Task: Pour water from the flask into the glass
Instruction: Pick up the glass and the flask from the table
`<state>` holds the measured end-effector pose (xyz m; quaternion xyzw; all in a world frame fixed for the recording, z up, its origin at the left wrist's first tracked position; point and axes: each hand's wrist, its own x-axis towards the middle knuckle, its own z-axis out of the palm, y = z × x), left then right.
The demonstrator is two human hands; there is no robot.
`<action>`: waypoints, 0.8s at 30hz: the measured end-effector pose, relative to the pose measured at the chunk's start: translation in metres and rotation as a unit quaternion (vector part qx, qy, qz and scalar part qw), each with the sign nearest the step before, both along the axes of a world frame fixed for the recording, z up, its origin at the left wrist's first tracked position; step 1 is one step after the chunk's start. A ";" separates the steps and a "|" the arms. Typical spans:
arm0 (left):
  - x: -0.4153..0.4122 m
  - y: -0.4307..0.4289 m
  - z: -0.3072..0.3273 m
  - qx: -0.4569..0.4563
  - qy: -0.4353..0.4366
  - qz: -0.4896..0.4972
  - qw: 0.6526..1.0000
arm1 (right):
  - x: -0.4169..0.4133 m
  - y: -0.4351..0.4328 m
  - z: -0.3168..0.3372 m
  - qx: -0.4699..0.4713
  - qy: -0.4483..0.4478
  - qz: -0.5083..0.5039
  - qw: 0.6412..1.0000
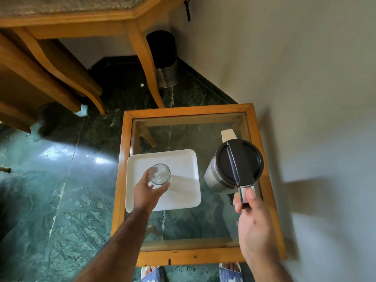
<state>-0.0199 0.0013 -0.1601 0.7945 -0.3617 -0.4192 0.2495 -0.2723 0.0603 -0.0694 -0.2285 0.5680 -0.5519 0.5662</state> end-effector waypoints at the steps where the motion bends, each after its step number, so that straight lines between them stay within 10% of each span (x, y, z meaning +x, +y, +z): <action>1: -0.001 -0.001 0.001 -0.005 0.005 -0.005 1.000 | -0.004 -0.002 -0.001 0.002 -0.001 -0.001 1.000; 11: 0.006 -0.006 0.057 -0.085 0.035 -0.052 0.994 | -0.039 -0.037 0.029 -0.035 -0.022 -0.010 0.999; 24: -0.010 0.004 0.260 -0.142 0.079 -0.113 0.980 | -0.041 -0.065 0.241 -0.127 0.076 0.111 0.983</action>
